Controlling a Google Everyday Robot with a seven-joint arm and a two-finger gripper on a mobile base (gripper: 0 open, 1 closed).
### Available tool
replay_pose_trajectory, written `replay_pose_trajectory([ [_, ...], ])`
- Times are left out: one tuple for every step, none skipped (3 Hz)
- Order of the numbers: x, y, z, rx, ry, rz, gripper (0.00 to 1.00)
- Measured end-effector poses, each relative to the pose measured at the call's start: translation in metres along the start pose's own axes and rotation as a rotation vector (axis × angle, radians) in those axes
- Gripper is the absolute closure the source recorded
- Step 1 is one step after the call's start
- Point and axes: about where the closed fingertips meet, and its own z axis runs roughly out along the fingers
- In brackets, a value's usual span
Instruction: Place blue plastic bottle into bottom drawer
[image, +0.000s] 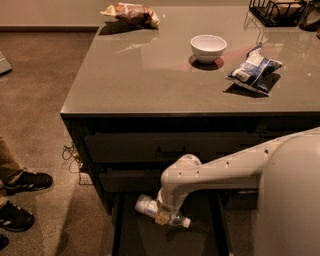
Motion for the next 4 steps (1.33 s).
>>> replay_pose_trajectory([
  [0.017, -0.013, 0.047, 0.012, -0.029, -0.029, 1.0],
  [0.019, -0.014, 0.052, 0.012, -0.026, -0.027, 1.0],
  [0.028, -0.027, 0.078, 0.033, -0.044, -0.064, 1.0],
  [0.042, -0.049, 0.118, 0.063, -0.092, -0.109, 1.0],
])
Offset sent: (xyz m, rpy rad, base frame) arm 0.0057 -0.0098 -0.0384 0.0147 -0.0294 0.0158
